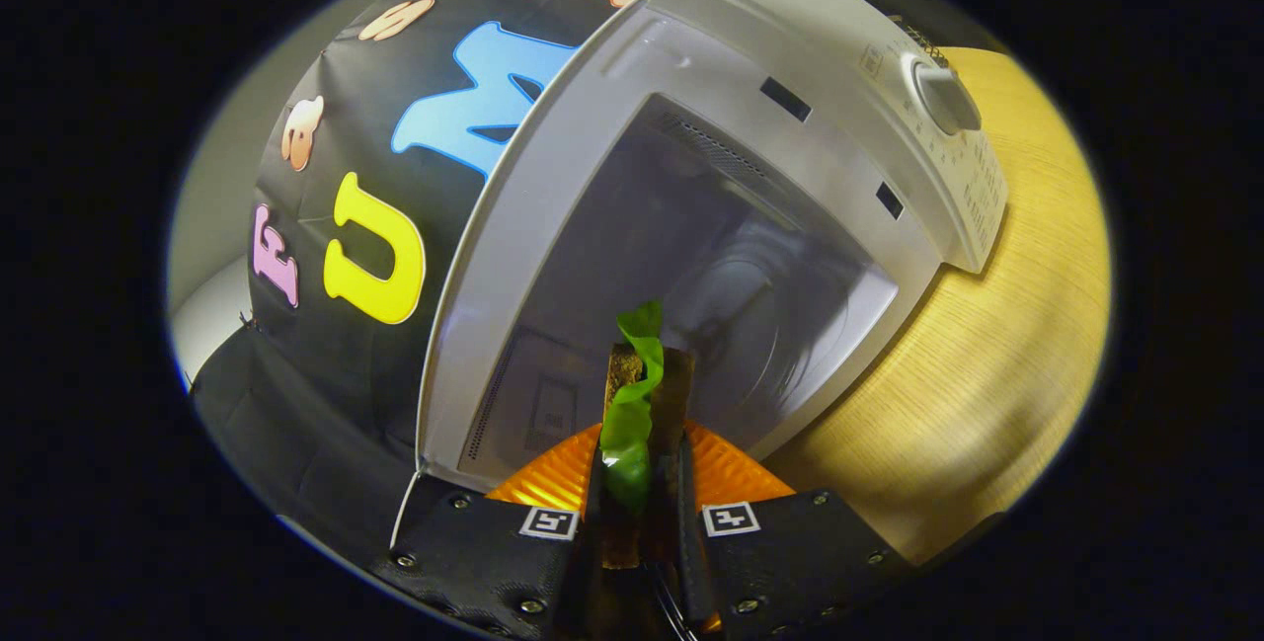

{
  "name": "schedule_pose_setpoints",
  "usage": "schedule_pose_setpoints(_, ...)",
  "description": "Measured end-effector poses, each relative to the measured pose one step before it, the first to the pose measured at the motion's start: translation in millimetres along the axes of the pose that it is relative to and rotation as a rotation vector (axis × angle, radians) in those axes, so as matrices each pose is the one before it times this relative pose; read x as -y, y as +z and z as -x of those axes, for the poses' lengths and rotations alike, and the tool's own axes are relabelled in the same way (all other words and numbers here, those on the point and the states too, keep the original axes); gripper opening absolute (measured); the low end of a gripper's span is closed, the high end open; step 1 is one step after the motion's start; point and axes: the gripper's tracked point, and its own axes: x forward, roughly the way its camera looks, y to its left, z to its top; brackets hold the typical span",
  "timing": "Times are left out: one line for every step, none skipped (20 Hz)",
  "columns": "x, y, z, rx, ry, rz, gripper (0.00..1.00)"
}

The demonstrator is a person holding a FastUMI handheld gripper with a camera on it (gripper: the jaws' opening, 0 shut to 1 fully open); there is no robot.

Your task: Open the microwave, put the food inside, and close the microwave door.

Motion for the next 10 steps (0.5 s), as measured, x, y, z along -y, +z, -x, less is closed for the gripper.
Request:
schedule_pose_setpoints(2.25, 0.41, -5.34, 0.00589, 0.00219, -0.01542, 0.31)
schedule_pose_setpoints(1.32, 0.44, -4.49, 0.00847, 0.00410, -0.01581, 0.31)
schedule_pose_setpoints(2.61, 3.43, -5.17, 0.01909, -0.00268, -0.01702, 0.31)
schedule_pose_setpoints(2.14, 4.12, -4.60, 0.02118, 0.00142, -0.01263, 0.31)
schedule_pose_setpoints(1.74, 3.84, -4.92, 0.01981, -0.00142, -0.01368, 0.31)
schedule_pose_setpoints(2.83, 3.40, -4.87, 0.01639, -0.00363, -0.01559, 0.31)
schedule_pose_setpoints(2.22, 2.61, -5.49, 0.01556, -0.00097, -0.01524, 0.31)
schedule_pose_setpoints(2.03, 1.12, -4.10, 0.01123, -0.00455, -0.01290, 0.31)
schedule_pose_setpoints(3.06, 1.23, -4.63, 0.01183, -0.00761, -0.00958, 0.31)
schedule_pose_setpoints(2.24, 1.45, -3.58, 0.01332, -0.00616, -0.00415, 0.31)
